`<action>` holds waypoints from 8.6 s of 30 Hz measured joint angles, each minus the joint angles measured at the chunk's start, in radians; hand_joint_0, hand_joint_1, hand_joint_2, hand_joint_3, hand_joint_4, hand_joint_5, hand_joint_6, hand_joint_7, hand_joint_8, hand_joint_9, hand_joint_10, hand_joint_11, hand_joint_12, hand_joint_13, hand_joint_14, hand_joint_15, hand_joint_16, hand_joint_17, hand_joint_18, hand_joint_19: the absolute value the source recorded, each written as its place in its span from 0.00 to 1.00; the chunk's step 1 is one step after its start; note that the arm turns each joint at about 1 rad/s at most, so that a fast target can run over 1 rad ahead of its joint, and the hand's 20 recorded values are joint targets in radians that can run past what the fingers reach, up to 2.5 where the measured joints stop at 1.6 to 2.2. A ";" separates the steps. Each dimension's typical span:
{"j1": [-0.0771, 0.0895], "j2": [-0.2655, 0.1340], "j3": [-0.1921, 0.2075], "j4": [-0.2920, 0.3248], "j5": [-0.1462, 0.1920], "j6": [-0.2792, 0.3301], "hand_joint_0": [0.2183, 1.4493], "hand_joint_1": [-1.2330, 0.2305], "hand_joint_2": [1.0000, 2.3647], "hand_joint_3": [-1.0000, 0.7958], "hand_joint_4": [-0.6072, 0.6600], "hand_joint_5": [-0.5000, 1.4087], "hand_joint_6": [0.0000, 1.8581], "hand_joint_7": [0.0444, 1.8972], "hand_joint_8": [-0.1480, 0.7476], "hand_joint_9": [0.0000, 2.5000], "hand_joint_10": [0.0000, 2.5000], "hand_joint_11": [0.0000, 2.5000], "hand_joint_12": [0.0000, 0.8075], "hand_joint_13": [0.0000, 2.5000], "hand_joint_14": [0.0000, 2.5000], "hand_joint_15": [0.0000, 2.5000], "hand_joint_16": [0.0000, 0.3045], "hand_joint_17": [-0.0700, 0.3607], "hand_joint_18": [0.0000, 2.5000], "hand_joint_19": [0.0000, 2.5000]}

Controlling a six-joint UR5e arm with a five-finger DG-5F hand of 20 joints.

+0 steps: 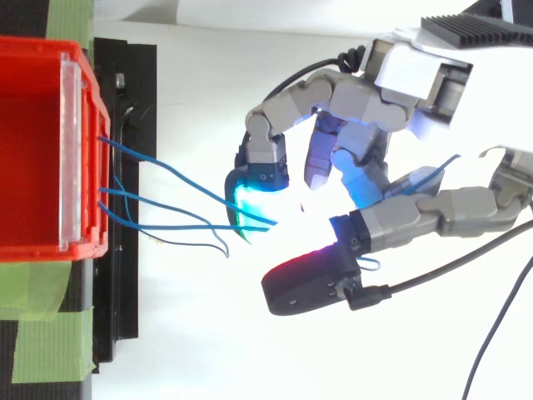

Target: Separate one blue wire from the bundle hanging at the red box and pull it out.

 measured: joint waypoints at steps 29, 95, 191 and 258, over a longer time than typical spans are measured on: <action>0.000 0.000 0.000 0.002 -0.001 -0.002 0.43 0.15 0.00 0.32 0.64 0.15 0.49 0.57 0.56 0.40 0.44 0.67 0.47 0.61 0.00 0.66 0.19 0.47 0.34 0.22; 0.000 0.000 0.000 0.002 0.000 -0.002 0.34 0.37 0.01 0.38 0.63 0.16 0.49 0.59 0.62 0.40 0.00 0.62 0.55 0.64 0.01 0.55 0.18 0.45 0.33 0.24; 0.000 0.000 0.000 0.003 0.000 -0.002 0.43 0.20 0.00 0.29 0.69 0.13 0.50 0.55 0.59 0.39 0.01 0.71 0.48 0.60 0.00 0.63 0.19 0.46 0.35 0.22; 0.000 0.000 0.000 0.005 0.001 -0.005 0.30 0.32 0.02 0.52 0.49 0.20 0.47 0.63 0.56 0.59 0.00 0.68 0.56 0.56 0.01 0.51 0.17 0.43 0.41 0.27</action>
